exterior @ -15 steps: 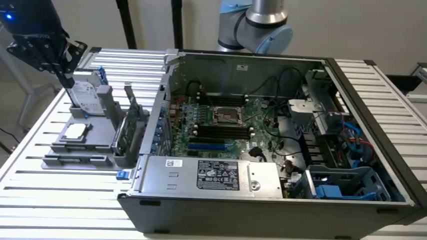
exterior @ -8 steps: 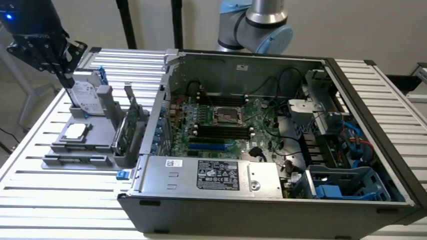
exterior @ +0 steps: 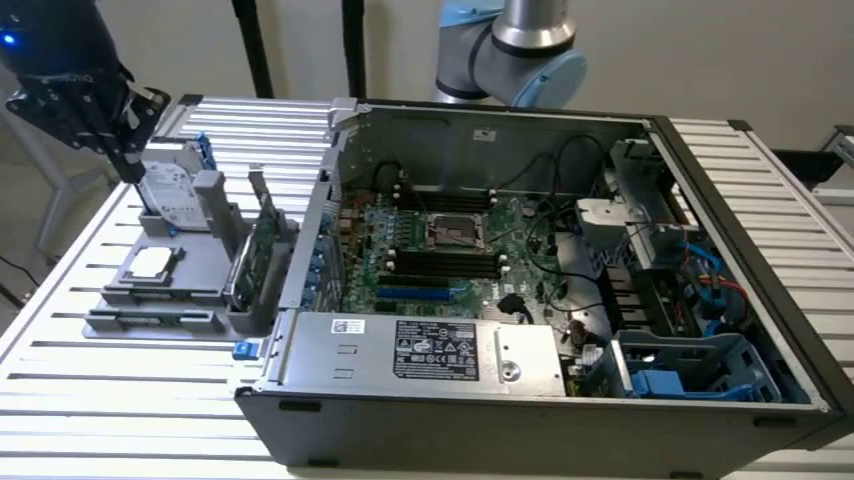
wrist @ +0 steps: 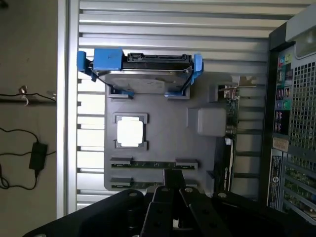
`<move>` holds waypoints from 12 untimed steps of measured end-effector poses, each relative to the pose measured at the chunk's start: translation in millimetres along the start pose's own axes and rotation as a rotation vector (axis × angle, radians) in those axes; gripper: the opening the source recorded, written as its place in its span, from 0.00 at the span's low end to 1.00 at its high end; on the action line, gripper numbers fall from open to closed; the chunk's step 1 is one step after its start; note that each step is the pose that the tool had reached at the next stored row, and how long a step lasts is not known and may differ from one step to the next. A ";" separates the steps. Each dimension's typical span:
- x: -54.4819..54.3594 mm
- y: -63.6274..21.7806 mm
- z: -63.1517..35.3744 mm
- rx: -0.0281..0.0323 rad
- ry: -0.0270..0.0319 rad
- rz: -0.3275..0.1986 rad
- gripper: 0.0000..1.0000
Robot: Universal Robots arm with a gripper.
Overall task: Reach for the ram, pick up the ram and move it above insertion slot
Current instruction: 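Reach for the ram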
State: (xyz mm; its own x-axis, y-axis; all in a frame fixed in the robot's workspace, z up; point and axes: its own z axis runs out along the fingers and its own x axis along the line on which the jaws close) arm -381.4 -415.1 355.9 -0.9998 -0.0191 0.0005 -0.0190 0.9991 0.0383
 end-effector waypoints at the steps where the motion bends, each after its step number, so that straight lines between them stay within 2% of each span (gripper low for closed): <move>1: 0.1 -3.4 -0.1 0.0000 0.0001 0.000 0.11; 7: 0.5 -28.7 -1.1 -0.0001 -0.0001 0.000 0.11; 12: 0.8 -40.0 -1.5 0.0007 0.0000 0.000 0.11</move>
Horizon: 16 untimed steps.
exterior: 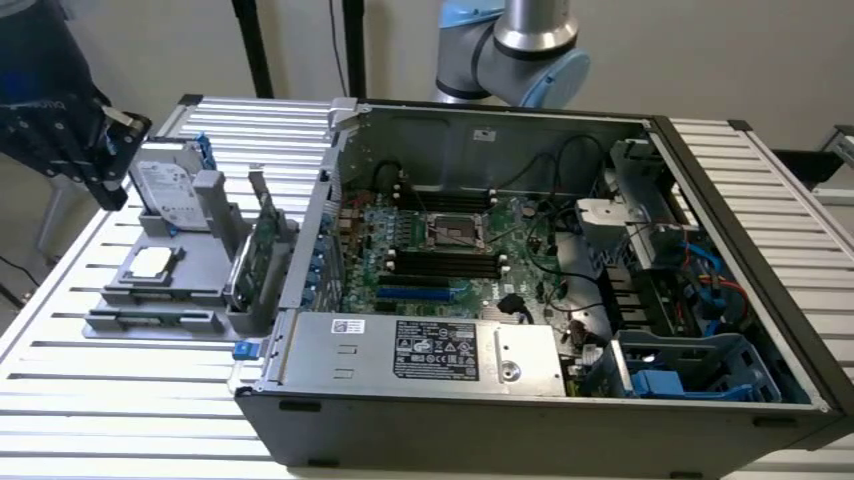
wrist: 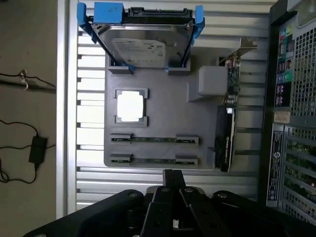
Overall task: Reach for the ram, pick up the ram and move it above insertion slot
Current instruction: 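Reach for the ram, then pick up the ram and move it above insertion slot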
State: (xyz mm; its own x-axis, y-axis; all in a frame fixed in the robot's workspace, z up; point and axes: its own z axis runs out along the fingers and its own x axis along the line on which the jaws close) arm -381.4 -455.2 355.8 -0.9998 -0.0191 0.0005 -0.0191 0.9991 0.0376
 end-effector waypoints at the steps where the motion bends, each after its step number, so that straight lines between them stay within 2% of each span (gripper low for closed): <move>1: 0.1 -1.1 0.0 0.0001 -0.0001 0.000 0.11; 16: 1.1 -1.8 -0.1 0.0000 0.0000 0.000 0.11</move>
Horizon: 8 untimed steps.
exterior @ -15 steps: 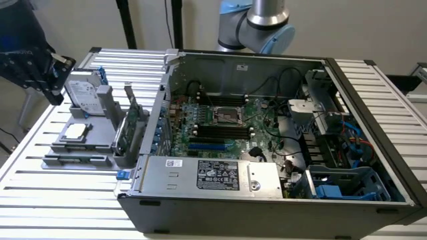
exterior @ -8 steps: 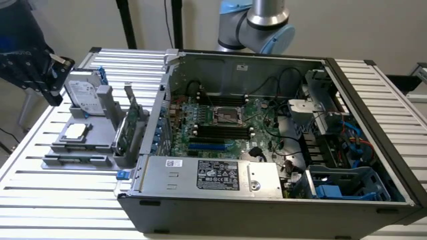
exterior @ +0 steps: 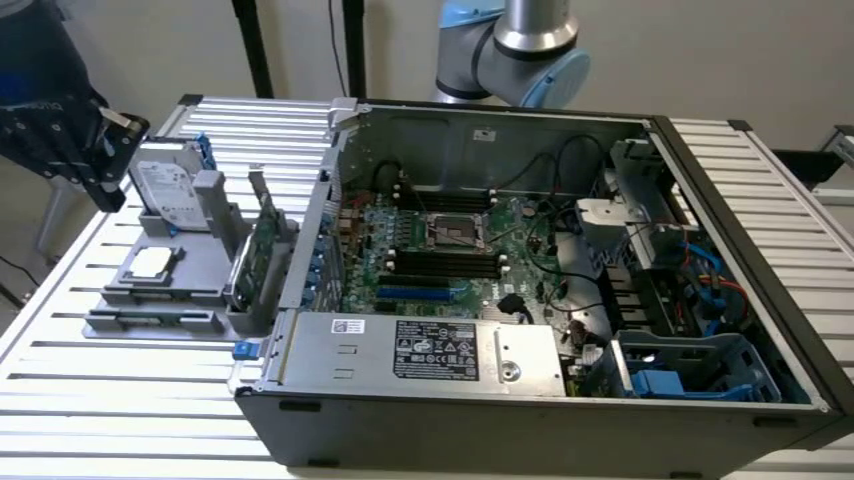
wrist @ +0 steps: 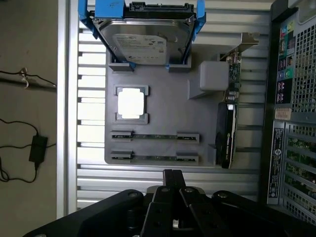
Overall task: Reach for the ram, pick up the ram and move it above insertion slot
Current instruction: 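Pick up the ram and move it above insertion slot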
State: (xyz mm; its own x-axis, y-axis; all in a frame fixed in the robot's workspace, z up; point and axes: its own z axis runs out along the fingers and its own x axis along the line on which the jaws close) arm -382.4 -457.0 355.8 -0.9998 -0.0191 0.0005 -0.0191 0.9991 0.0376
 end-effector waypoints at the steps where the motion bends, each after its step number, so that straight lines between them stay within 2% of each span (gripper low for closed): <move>1: 0.0 0.0 0.0 0.0000 -0.0001 0.000 0.11; 5: 2.6 0.4 -0.1 0.0001 -0.0011 0.000 0.11; 8: 3.2 0.5 -0.8 0.0025 0.0001 -0.044 0.11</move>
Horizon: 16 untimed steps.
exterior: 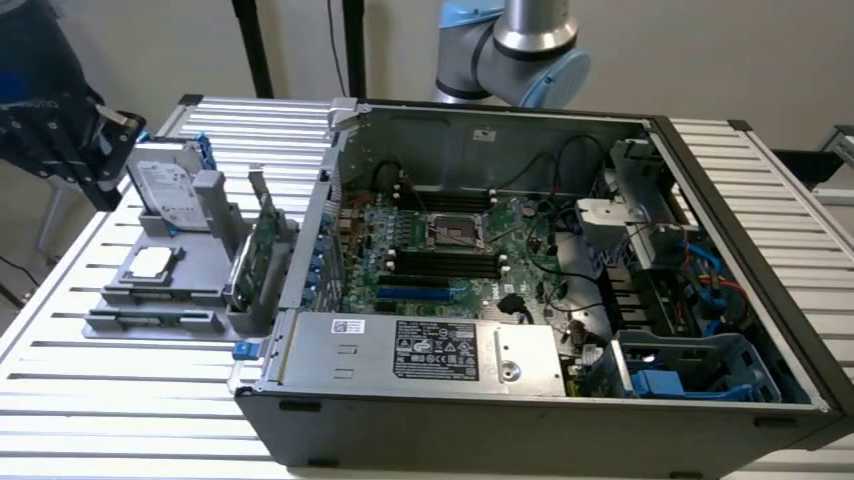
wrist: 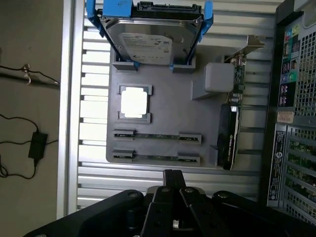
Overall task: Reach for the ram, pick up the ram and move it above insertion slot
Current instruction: 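Pick up the ram and move it above insertion slot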
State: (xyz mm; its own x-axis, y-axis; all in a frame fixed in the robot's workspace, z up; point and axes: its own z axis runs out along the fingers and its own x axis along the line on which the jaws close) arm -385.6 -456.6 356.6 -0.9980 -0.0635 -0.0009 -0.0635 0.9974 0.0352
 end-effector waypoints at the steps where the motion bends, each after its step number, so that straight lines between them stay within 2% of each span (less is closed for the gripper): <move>1: 0.0 0.1 -0.1 0.0000 0.0007 -0.018 0.11; 16: 0.0 0.2 -3.0 -0.0002 0.0103 -0.290 0.11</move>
State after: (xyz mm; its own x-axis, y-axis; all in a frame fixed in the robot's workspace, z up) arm -385.7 -456.5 359.6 -0.9380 -0.3466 -0.0008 -0.3464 0.9374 0.0351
